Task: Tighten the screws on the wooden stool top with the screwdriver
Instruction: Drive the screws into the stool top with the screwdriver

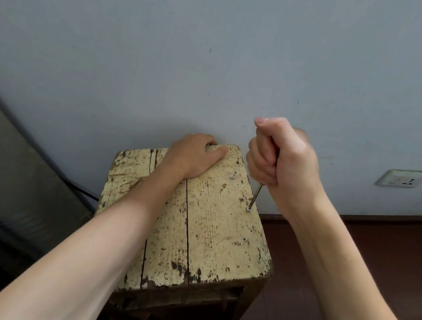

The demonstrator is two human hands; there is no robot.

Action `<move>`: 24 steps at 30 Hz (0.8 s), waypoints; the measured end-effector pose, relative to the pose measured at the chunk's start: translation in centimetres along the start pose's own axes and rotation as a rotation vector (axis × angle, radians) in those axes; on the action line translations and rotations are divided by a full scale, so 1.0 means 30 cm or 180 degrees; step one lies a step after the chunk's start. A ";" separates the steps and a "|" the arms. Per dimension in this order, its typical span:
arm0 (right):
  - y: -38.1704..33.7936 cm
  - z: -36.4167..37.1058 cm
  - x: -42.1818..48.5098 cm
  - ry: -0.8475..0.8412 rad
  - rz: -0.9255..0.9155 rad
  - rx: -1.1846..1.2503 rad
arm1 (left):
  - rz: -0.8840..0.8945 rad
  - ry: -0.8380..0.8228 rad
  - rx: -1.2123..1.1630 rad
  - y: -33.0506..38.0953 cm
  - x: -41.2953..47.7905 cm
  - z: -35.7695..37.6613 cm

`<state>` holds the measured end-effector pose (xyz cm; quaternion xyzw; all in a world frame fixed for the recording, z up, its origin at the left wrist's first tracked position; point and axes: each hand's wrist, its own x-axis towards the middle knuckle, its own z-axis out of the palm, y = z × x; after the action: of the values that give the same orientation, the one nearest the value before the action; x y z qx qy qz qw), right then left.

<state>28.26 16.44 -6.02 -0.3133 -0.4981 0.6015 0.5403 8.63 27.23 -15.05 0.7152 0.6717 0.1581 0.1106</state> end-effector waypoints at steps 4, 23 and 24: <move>0.030 0.044 -0.016 0.1416 -0.0294 0.0068 | -0.0018 -0.0001 -0.0028 -0.004 0.003 0.005; -0.004 -0.017 -0.006 -0.0053 -0.0133 0.0058 | 0.0078 0.0091 -0.0006 -0.011 0.008 0.011; -0.003 0.000 -0.010 0.0254 -0.0126 0.0086 | 0.0075 0.0089 -0.0011 -0.012 0.009 0.012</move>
<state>28.35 16.15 -5.97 -0.3198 -0.4741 0.5843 0.5757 8.45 27.54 -15.51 0.7207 0.6644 0.1705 0.1006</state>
